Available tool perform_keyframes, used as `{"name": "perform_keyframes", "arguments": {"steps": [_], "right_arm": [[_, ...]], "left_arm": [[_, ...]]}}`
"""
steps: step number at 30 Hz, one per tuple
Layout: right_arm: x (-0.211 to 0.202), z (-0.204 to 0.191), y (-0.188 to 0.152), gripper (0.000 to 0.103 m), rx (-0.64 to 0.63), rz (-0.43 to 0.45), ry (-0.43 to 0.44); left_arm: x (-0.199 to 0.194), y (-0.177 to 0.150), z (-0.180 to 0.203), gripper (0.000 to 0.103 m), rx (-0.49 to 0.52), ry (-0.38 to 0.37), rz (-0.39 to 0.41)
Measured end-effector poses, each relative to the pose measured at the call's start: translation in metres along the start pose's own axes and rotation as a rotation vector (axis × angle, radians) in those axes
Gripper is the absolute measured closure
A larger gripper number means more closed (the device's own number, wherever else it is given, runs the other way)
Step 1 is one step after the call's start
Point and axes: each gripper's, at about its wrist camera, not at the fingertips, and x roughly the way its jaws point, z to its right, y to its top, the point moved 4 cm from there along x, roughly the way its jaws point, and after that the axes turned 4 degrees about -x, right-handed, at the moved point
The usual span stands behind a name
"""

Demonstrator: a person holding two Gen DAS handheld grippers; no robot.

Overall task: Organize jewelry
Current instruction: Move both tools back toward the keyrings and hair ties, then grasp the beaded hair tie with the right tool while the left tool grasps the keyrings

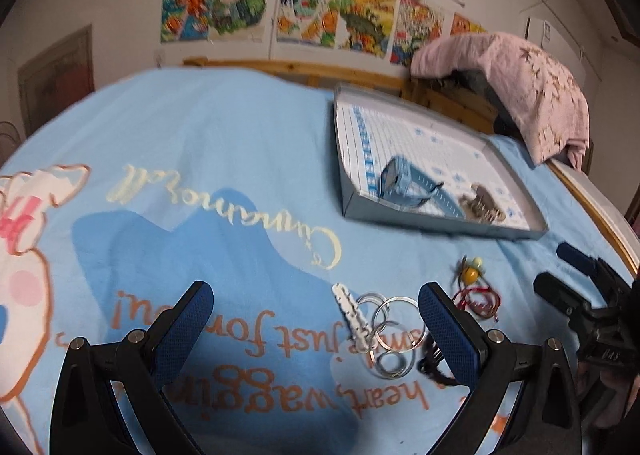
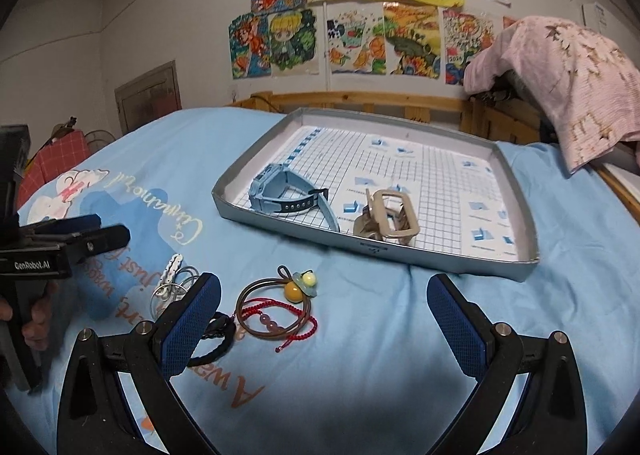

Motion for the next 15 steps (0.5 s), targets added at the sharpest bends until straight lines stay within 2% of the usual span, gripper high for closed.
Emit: {"name": "perform_keyframes", "arguments": {"steps": [8, 10, 12, 15], "right_arm": [[0.031, 0.003, 0.002, 0.003, 0.016, -0.071, 0.054], [0.036, 0.005, 0.002, 0.005, 0.023, -0.081, 0.058], [0.041, 0.007, 0.002, 0.010, 0.032, -0.092, 0.066], [0.049, 0.008, 0.001, 0.021, 0.040, -0.114, 0.082]], "left_arm": [[0.026, -0.004, 0.003, 0.001, 0.057, -0.098, -0.074], [0.029, -0.002, 0.005, 0.005, 0.074, -0.116, -0.077], [0.034, 0.000, 0.006, 0.013, 0.085, -0.134, -0.086], [0.041, 0.004, 0.007, 0.022, 0.093, -0.181, -0.106]]}}
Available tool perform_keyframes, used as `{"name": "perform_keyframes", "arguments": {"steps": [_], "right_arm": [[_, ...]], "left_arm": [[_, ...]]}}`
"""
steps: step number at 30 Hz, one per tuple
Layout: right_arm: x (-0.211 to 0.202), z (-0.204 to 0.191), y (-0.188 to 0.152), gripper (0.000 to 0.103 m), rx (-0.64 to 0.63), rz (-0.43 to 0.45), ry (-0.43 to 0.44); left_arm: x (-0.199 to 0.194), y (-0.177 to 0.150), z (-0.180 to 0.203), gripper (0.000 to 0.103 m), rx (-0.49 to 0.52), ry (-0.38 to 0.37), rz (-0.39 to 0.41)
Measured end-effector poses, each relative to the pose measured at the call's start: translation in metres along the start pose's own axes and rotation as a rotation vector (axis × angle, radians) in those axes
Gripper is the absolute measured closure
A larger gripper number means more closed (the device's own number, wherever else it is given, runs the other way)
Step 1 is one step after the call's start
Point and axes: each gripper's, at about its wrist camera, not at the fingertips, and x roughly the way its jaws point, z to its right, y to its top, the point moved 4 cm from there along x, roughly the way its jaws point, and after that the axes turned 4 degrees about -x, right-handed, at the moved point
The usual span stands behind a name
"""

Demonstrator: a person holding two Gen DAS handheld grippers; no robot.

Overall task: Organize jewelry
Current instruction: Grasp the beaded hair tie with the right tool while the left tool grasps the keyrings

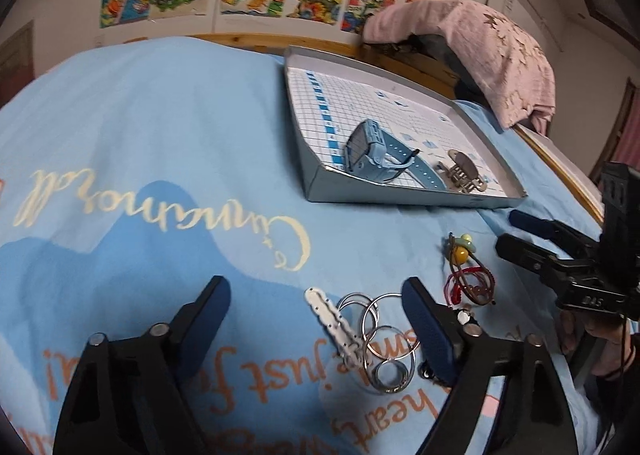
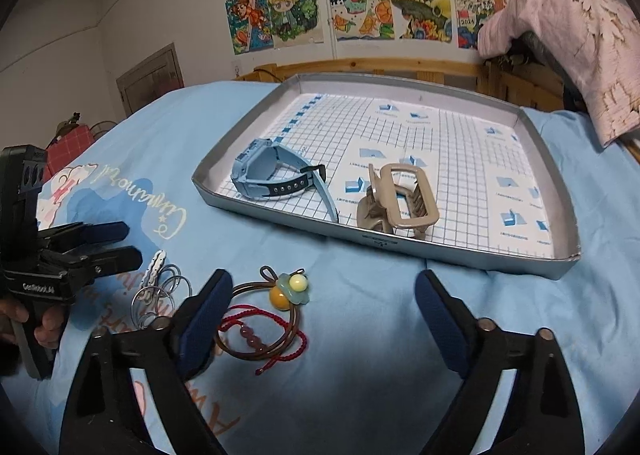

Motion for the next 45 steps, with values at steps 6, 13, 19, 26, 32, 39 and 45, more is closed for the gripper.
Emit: {"name": "perform_keyframes", "arguments": {"steps": [6, 13, 19, 26, 32, 39, 45], "right_arm": [[0.010, -0.004, -0.003, 0.035, -0.008, -0.038, 0.034], [0.021, -0.012, -0.004, 0.049, -0.046, -0.073, 0.071], [0.030, -0.017, -0.002, 0.058, -0.077, -0.093, 0.093], [0.035, -0.018, -0.004, 0.058, -0.077, -0.104, 0.110], [0.038, -0.019, -0.005, 0.068, -0.077, -0.112, 0.123], [0.045, -0.018, -0.007, 0.074, -0.068, -0.131, 0.131], [0.052, -0.017, -0.005, 0.074, -0.057, -0.149, 0.134]], "left_arm": [[0.013, 0.002, 0.010, 0.038, 0.061, -0.107, -0.049], [0.031, -0.003, 0.028, 0.062, 0.155, -0.162, -0.128], [0.040, -0.004, 0.040, 0.073, 0.225, -0.169, -0.175], [0.040, -0.005, 0.042, 0.073, 0.251, -0.158, -0.200], [0.037, -0.009, 0.038, 0.085, 0.256, -0.168, -0.215], [0.051, -0.007, 0.049, 0.088, 0.311, -0.177, -0.285], [0.067, 0.001, 0.059, 0.088, 0.352, -0.181, -0.365]]}}
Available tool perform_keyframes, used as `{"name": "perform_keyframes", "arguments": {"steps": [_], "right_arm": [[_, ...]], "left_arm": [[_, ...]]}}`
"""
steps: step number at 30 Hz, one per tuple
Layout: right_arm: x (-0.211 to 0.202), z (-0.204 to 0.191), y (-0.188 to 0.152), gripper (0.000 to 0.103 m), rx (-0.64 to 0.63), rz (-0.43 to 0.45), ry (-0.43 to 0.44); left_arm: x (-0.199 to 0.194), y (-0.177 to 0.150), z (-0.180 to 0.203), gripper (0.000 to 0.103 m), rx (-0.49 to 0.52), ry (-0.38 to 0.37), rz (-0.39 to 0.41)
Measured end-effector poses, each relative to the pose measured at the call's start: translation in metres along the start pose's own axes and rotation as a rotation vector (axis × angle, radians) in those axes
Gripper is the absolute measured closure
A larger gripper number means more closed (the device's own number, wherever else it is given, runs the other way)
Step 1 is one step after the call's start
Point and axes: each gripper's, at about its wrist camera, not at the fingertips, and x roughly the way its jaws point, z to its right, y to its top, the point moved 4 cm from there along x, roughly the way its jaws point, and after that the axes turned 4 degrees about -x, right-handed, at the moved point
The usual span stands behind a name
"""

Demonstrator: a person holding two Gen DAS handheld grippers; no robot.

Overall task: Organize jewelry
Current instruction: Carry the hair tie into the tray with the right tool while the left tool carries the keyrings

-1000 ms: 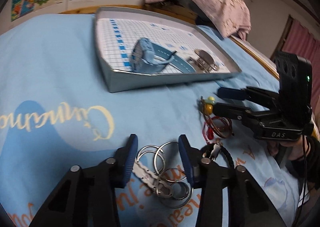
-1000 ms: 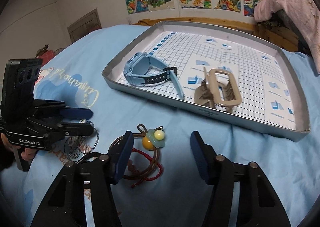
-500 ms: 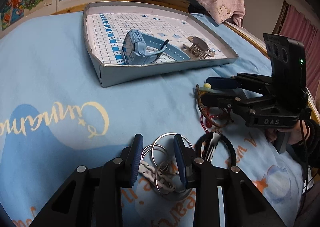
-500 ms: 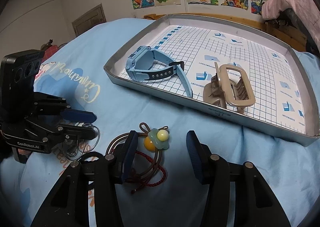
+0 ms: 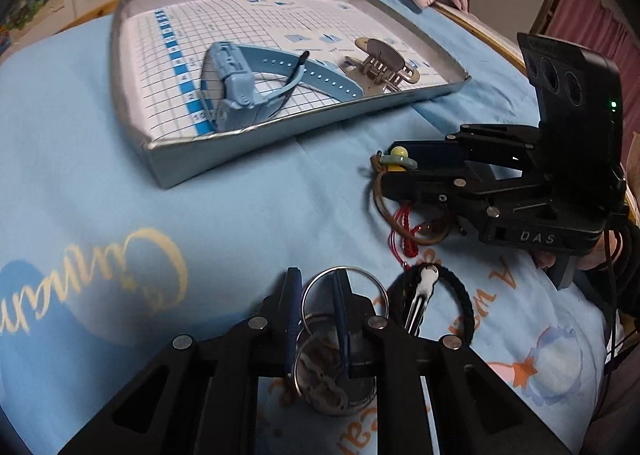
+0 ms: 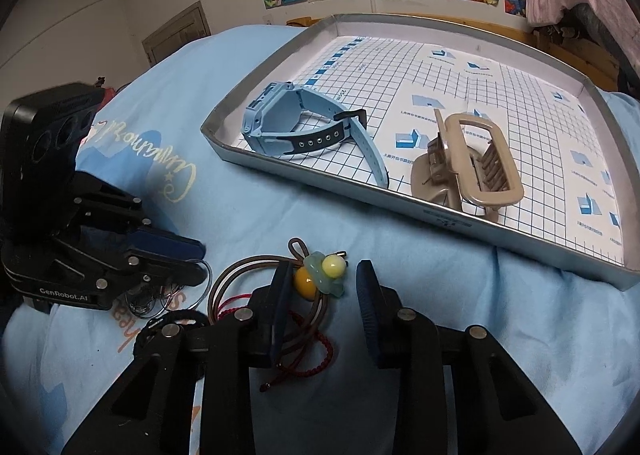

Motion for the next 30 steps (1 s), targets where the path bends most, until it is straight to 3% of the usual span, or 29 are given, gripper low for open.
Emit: {"name": "perform_keyframes", "arguments": {"steps": [2, 3, 9, 15, 22, 30], "right_arm": [[0.002, 0.000, 0.002, 0.075, 0.000, -0.003, -0.001], [0.003, 0.000, 0.004, 0.077, -0.001, -0.003, -0.003], [-0.001, 0.000, 0.005, 0.081, -0.005, 0.025, -0.008], [-0.016, 0.004, 0.007, 0.081, 0.014, 0.097, -0.013], [-0.038, 0.010, 0.010, 0.081, 0.035, 0.192, -0.032], [-0.052, 0.025, 0.024, 0.081, 0.059, 0.247, -0.068]], "left_arm": [[0.002, 0.002, 0.003, 0.099, 0.020, 0.008, -0.012], [0.003, 0.003, 0.004, 0.099, 0.019, 0.007, -0.015], [-0.006, 0.001, 0.002, 0.100, -0.062, -0.021, 0.057], [-0.030, -0.002, -0.015, 0.100, -0.191, -0.051, 0.187], [-0.054, 0.004, -0.019, 0.100, -0.238, -0.066, 0.319], [-0.072, 0.028, -0.022, 0.100, -0.297, -0.030, 0.430]]}}
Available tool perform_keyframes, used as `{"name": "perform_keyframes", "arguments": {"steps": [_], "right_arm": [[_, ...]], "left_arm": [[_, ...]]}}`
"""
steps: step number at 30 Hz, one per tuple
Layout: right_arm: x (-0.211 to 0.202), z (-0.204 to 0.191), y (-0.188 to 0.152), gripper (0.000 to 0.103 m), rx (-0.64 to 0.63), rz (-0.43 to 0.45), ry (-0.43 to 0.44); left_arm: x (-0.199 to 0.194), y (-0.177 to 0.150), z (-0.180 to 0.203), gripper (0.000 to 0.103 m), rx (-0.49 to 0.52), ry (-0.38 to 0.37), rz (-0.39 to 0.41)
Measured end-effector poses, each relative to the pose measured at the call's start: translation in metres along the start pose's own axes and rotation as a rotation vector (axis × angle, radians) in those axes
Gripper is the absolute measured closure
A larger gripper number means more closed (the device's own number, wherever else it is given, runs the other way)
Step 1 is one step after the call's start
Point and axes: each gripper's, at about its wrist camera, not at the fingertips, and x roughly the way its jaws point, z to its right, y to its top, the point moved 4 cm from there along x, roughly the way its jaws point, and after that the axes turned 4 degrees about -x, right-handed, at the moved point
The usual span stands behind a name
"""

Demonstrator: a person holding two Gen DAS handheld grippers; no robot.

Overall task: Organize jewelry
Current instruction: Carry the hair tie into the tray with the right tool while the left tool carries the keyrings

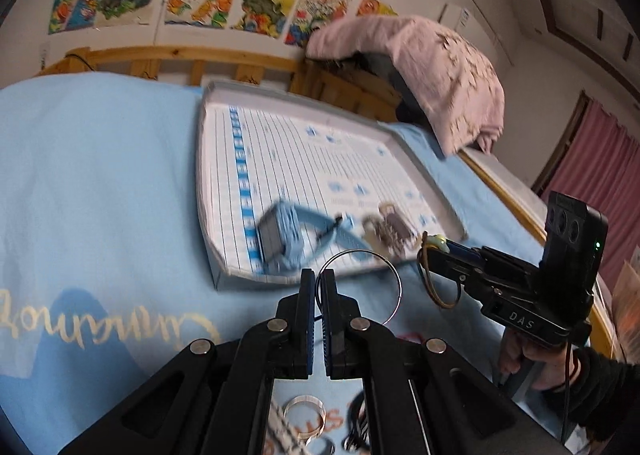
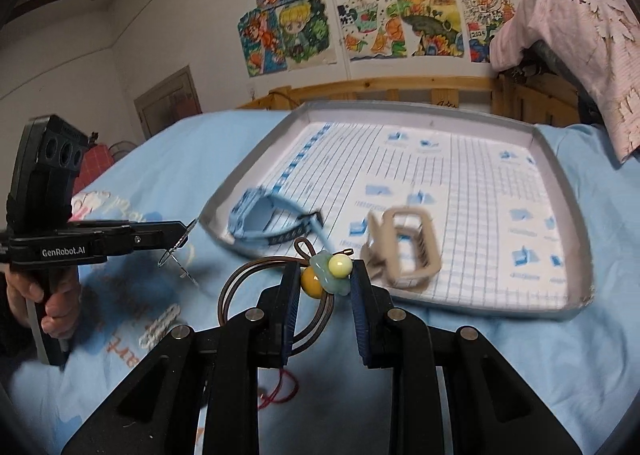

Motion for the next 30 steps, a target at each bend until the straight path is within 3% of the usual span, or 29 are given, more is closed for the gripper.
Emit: {"name": "perform_keyframes", "arguments": {"steps": [5, 12, 22, 30], "right_arm": [[0.004, 0.013, 0.027, 0.081, -0.024, 0.022, -0.050], [0.037, 0.023, 0.060, 0.081, -0.050, 0.003, -0.127], [0.080, 0.021, 0.062, 0.081, -0.094, -0.100, -0.165], [0.088, 0.017, 0.062, 0.076, -0.103, -0.123, -0.174]], "left_arm": [[0.005, 0.025, 0.004, 0.100, -0.030, 0.019, 0.058], [0.027, 0.054, -0.005, 0.100, -0.082, 0.117, 0.148], [0.059, 0.050, -0.028, 0.099, -0.131, 0.197, 0.102], [0.061, 0.042, -0.037, 0.099, -0.141, 0.260, 0.086]]}}
